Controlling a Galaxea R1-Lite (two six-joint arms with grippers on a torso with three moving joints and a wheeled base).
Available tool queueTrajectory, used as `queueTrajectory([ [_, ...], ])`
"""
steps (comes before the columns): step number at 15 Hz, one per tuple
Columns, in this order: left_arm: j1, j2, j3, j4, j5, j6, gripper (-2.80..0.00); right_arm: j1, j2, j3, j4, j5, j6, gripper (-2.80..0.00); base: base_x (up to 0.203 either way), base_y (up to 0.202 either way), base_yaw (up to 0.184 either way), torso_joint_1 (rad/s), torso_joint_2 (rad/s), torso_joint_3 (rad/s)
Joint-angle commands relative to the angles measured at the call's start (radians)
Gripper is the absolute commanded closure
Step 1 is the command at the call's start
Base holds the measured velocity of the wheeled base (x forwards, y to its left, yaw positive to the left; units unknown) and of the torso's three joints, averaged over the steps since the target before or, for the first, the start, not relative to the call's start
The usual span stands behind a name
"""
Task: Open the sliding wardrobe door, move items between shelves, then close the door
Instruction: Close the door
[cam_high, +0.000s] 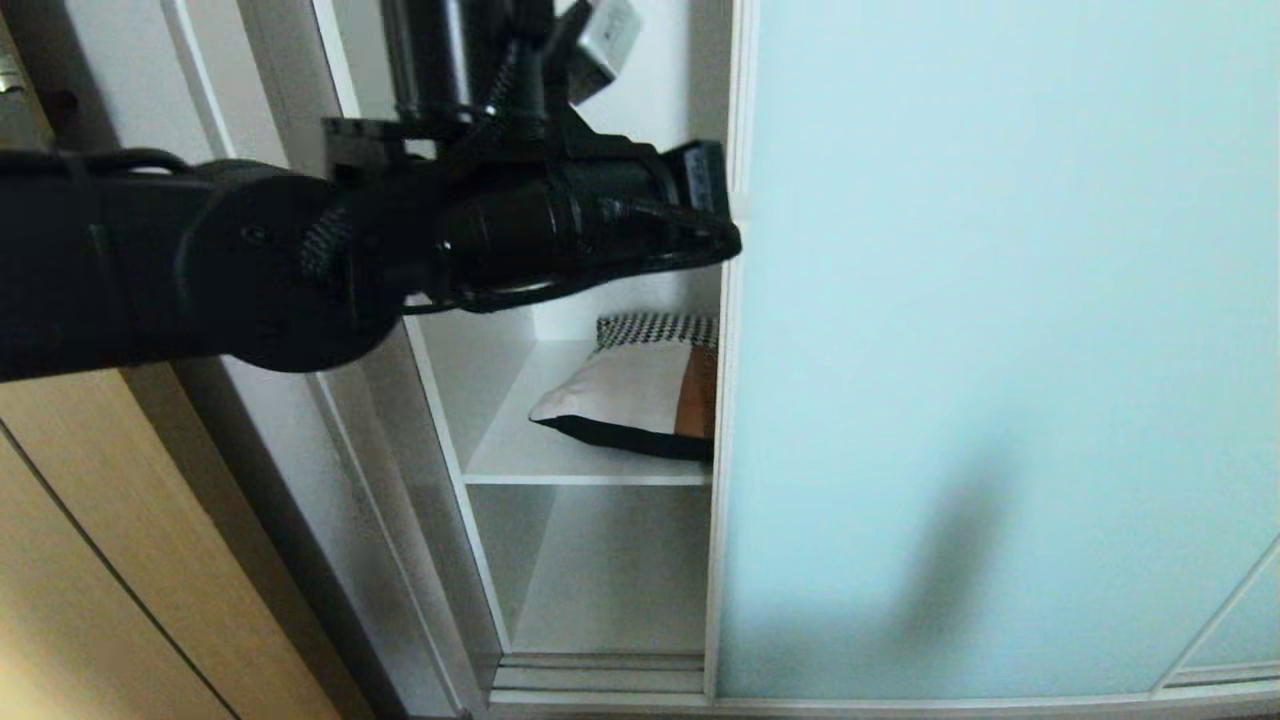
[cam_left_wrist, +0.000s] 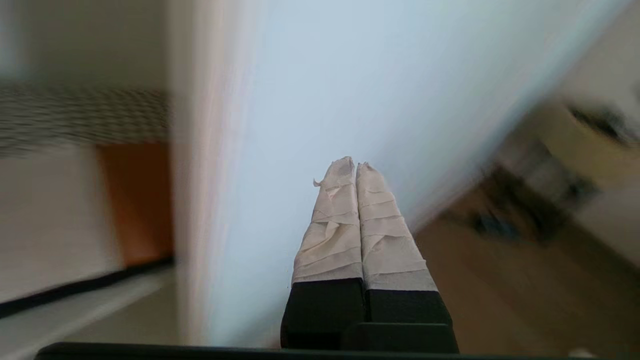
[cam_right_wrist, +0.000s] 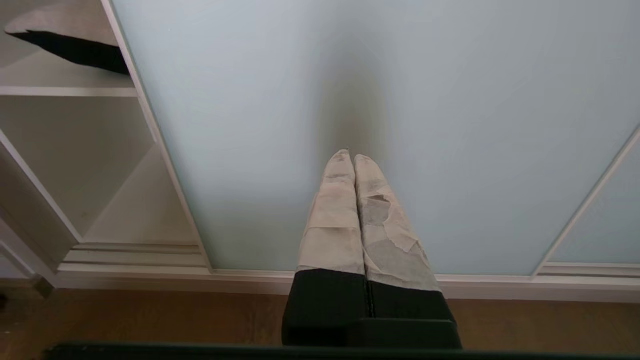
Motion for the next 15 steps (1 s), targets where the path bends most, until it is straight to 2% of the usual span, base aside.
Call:
queueTrajectory([
  [1,0.002,0.118,-0.024,-0.024,-0.005,-0.007,0.0,0.0,0.001,0.001,0.0,0.0,0.0,0.0,0.0,0.0,0.0,0.0,0.0,0.0],
  [9,0.008,0.38,-0.156,-0.109,0.002,-0.01,0.0,-0.001,0.001,0.0,0.0,0.0,0.0,0.0,0.0,0.0,0.0,0.0,0.0,0.0],
  [15,0.011,0.434,-0.2,-0.111,0.012,-0.002,0.0,-0.001,0.001,0.001,0.0,0.0,0.0,0.0,0.0,0.0,0.0,0.0,0.0,0.0],
])
